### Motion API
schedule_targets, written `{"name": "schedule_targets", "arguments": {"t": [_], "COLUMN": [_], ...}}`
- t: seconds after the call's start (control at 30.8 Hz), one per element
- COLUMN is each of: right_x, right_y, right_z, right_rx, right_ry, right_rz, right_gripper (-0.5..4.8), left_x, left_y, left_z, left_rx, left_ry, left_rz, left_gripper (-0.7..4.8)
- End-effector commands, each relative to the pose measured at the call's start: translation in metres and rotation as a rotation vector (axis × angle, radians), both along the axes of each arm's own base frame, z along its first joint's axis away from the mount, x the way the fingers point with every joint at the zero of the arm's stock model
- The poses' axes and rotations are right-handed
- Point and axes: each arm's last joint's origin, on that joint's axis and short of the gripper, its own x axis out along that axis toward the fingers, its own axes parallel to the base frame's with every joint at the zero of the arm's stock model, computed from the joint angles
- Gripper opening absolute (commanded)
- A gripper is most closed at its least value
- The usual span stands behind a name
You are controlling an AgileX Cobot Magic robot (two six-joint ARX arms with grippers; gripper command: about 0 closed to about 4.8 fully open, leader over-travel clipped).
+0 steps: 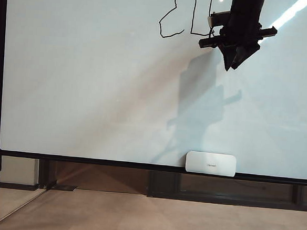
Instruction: Reach to the right to find the marker pen, pick it up, and write the number 20 on the whiteboard.
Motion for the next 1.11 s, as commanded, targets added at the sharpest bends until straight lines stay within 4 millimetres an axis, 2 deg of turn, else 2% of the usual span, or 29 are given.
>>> {"name": "schedule_targets", "arguments": {"t": [0.03,0.29,0.46,0.68,0.81,0.98,1.11], "right_x": [0.001,-0.027,-0.063,-0.131,-0.18,-0.243,-0.289], "right_y": [-0.002,-0.003,-0.013,-0.038,-0.057,-0.08,-0.097], "right_z": [0.008,0.046,0.083,0.136,0.161,0.179,0.183], "right_rx": [0.02,0.063,0.078,0.105,0.11,0.121,0.152], "right_ry": [-0.052,-0.112,-0.157,-0.238,-0.27,-0.289,-0.333], "right_rz": [-0.023,0.034,0.04,0.037,0.017,0.009,0.005], "right_gripper": [-0.02,-0.02,-0.02,-0.02,-0.02,-0.02,-0.02], "left_x": [-0.001,-0.008,-0.02,-0.04,-0.055,-0.075,-0.091], "left_y": [0.0,0.004,0.01,0.017,0.021,0.028,0.033], "left_z": [0.002,0.003,0.003,-0.001,0.002,0.009,0.014], "left_rx": [-0.001,-0.005,-0.013,-0.008,-0.023,-0.062,-0.085], "left_ry": [-0.012,-0.01,0.014,0.089,0.05,-0.042,-0.054], "left_rz": [-0.004,0.043,0.151,0.147,0.132,0.147,0.145], "left_gripper": [-0.05,-0.05,-0.05,-0.05,-0.05,-0.05,-0.05]}}
